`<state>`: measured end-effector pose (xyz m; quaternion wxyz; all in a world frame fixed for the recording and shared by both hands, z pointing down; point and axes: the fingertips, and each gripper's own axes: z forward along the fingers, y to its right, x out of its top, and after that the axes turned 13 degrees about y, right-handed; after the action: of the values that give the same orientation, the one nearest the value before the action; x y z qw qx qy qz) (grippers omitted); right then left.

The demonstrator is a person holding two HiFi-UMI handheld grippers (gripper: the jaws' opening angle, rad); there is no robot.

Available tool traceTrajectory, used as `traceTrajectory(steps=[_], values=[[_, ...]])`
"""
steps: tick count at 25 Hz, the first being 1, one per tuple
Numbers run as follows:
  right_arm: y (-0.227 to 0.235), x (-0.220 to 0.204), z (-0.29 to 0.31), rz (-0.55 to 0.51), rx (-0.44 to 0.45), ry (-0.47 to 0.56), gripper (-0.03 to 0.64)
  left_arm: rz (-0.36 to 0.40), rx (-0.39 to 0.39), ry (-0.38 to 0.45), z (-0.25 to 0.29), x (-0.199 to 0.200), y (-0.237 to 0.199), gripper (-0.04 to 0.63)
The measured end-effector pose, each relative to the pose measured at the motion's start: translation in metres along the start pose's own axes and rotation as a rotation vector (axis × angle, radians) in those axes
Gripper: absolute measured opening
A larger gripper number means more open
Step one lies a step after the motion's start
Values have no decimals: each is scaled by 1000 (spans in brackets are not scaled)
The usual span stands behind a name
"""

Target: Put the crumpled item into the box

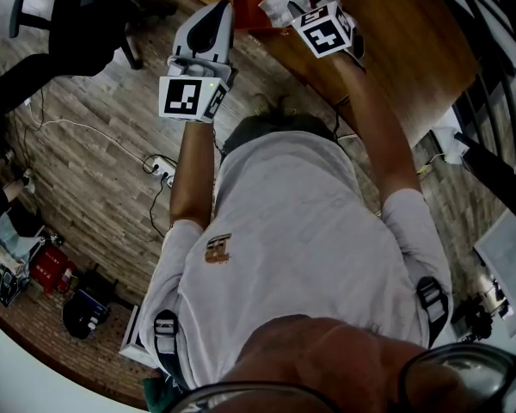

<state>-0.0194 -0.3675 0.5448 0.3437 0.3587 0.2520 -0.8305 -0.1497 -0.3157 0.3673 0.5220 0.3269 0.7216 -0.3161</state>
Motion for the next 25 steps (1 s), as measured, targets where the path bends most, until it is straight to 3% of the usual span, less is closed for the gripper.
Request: traceTrajectory(steps=[3, 8, 17, 25], values=[[-8, 6, -1, -51, 28, 26, 131, 1, 3, -2, 1, -1, 0, 20], [-12, -3, 12, -78, 55, -19, 75, 6, 7, -6, 1, -2, 0, 20], [-10, -21, 30, -77, 83, -77, 61, 20, 23, -17, 1, -2, -3, 20], [-7, -14, 19, -67, 79, -23, 52, 28, 20, -23, 2, 1, 0, 20]])
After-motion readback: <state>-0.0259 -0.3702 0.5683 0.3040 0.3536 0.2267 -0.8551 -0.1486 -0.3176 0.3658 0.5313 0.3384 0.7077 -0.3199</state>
